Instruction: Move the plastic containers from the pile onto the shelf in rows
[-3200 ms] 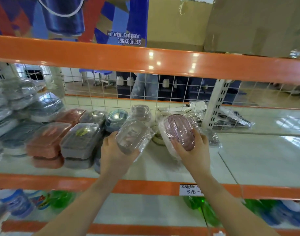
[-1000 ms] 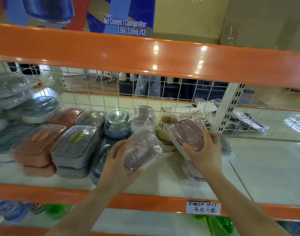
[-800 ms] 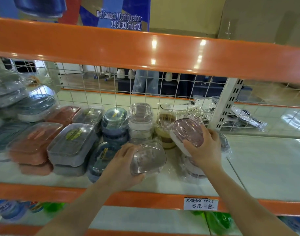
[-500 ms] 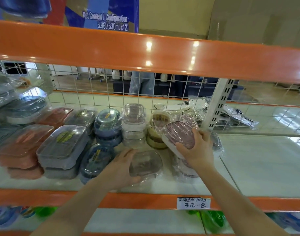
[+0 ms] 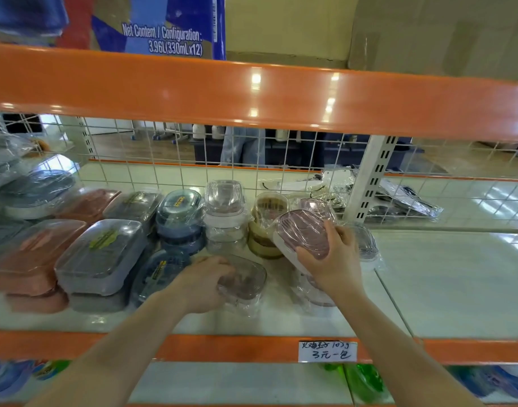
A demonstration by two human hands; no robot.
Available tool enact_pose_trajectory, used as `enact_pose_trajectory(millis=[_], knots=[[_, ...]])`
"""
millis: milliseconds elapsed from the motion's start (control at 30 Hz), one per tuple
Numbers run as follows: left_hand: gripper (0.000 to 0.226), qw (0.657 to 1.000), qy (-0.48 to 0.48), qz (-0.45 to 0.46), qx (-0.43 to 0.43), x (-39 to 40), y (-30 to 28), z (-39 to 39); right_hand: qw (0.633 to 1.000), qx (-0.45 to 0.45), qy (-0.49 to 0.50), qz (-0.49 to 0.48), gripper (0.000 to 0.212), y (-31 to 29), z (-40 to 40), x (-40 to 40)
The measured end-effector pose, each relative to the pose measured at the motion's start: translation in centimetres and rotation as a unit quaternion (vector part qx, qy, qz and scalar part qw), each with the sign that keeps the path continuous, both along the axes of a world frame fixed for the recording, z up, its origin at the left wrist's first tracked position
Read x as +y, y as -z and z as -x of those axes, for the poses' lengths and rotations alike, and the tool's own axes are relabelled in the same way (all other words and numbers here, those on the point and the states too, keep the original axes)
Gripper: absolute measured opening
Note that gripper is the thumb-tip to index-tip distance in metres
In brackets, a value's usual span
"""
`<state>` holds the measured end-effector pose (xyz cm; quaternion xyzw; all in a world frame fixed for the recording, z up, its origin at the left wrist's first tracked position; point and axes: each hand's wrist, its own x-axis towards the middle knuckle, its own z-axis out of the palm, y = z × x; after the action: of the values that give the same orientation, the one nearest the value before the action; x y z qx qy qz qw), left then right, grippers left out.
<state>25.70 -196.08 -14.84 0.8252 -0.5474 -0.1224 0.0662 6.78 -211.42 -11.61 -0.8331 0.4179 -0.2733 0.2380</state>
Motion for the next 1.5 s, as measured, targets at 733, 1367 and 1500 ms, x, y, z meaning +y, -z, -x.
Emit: enact_pose_trajectory(millis=[733, 1367, 1500], knots=[[0.085, 0.996, -0.029, -0.076, -0.031, 0.8, -2.0, 1.7, 1.000, -0.005, -0.012, -0.009, 0.082, 0.4, 0.3, -0.4], [0.115, 0.994, -0.016, -0.047, 0.094, 1.4, 0.4, 3.4, 0.989, -0.137, 0.047, 0.014, 0.072, -0.3, 2.2, -0.7], [0.107, 0.997, -0.019, -0.029, 0.069, 1.3, 0.4, 3.0, 0.986, -0.131, 0.099, -0.004, 0.064, -0.5, 3.4, -1.6]])
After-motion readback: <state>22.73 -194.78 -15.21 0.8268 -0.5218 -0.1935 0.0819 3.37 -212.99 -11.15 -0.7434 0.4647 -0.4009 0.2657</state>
